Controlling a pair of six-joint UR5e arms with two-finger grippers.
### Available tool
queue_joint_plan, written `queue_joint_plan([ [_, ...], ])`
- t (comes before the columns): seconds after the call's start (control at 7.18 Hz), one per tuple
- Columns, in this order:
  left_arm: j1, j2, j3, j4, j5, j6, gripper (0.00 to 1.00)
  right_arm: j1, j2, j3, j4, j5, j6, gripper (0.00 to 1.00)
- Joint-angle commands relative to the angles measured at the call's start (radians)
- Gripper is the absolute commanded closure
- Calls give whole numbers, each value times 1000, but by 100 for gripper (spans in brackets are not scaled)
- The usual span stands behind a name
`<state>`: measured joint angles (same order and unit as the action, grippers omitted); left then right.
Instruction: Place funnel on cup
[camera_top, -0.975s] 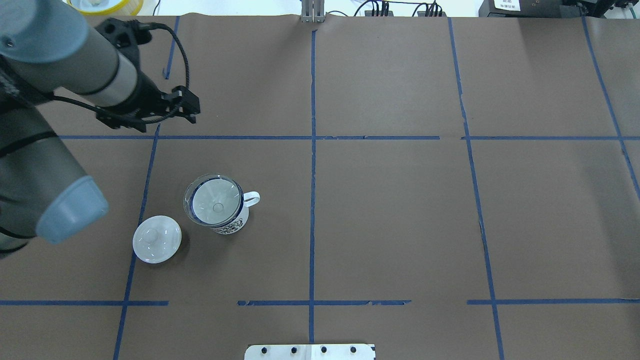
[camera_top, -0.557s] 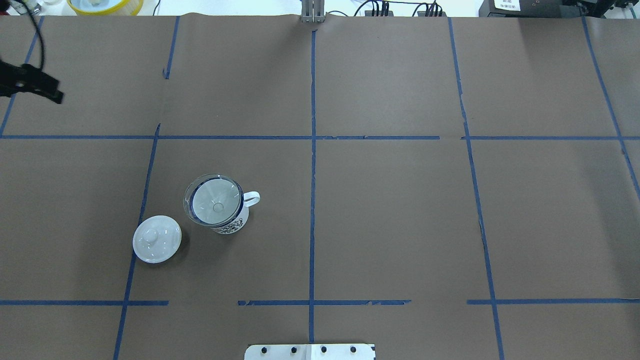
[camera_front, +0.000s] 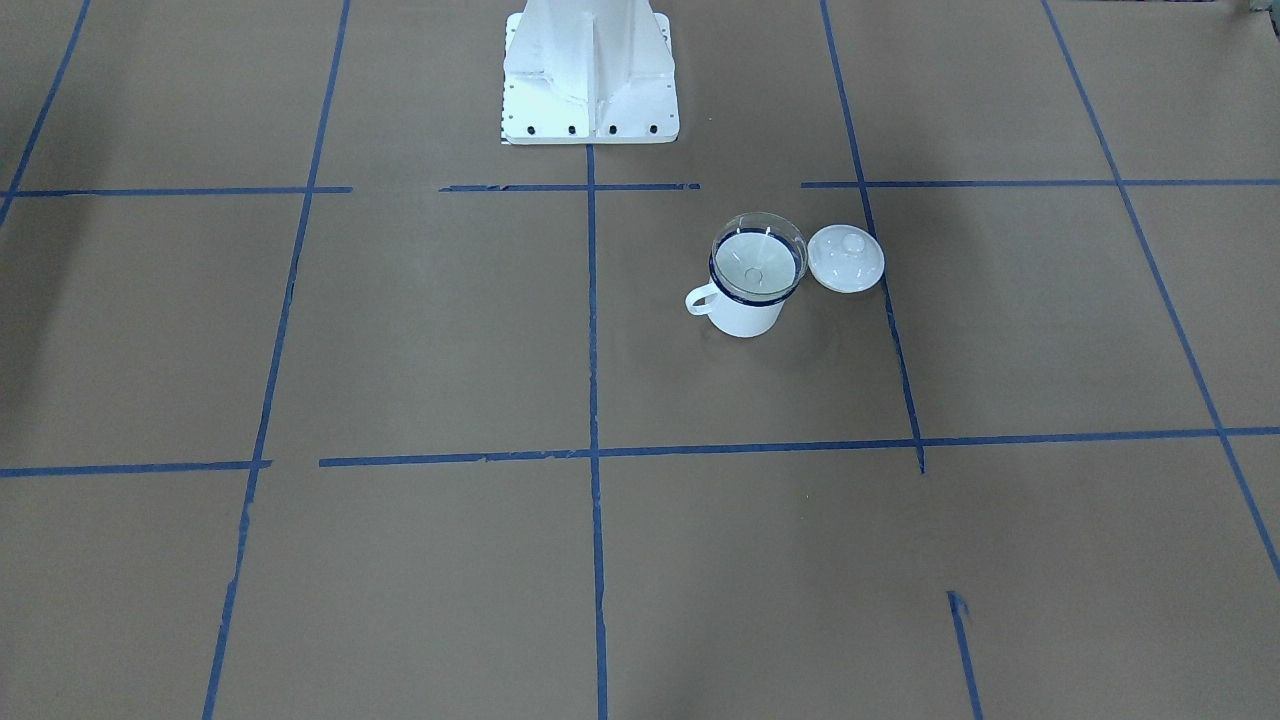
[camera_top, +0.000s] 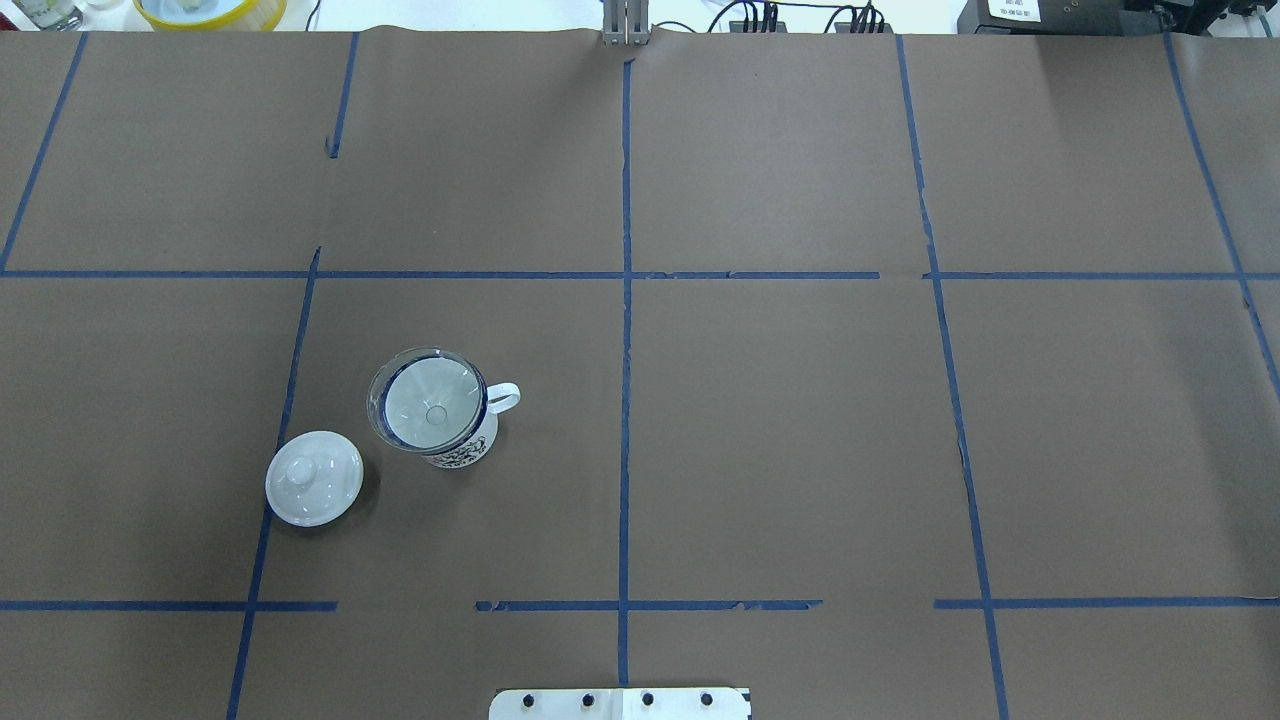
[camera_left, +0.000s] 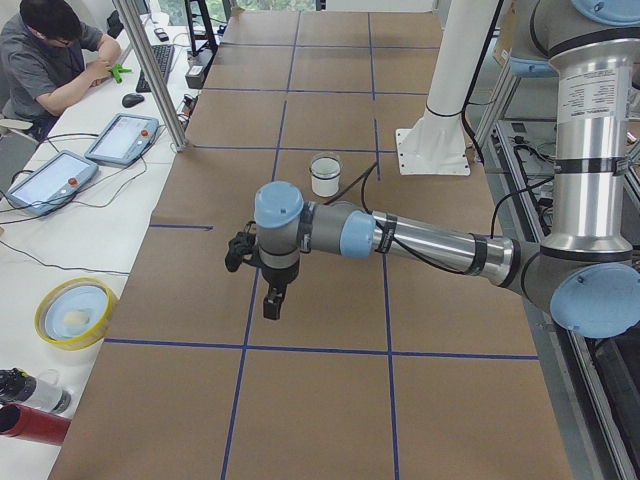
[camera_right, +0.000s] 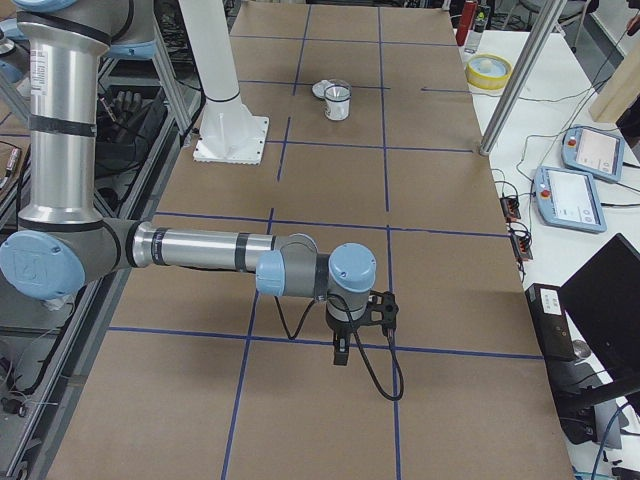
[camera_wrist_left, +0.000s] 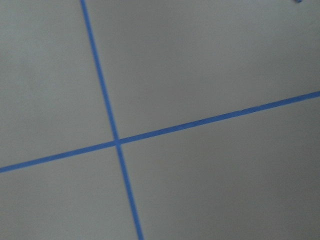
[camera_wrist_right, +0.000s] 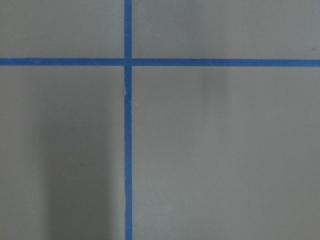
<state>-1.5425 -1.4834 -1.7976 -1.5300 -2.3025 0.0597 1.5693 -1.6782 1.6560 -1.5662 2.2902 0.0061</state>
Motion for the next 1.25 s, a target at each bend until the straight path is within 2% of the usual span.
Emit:
queue_joint_plan([
  [0.0, -49, 25, 60, 4, -25, 19, 0, 0, 0, 1, 0, 0, 0, 0],
  [0.56, -67, 20, 47, 53, -43, 14, 0, 0, 0, 1, 0, 0, 0, 0],
  [1.11, -59, 6, 53, 53, -3, 14, 0, 0, 0, -1, 0, 0, 0, 0],
])
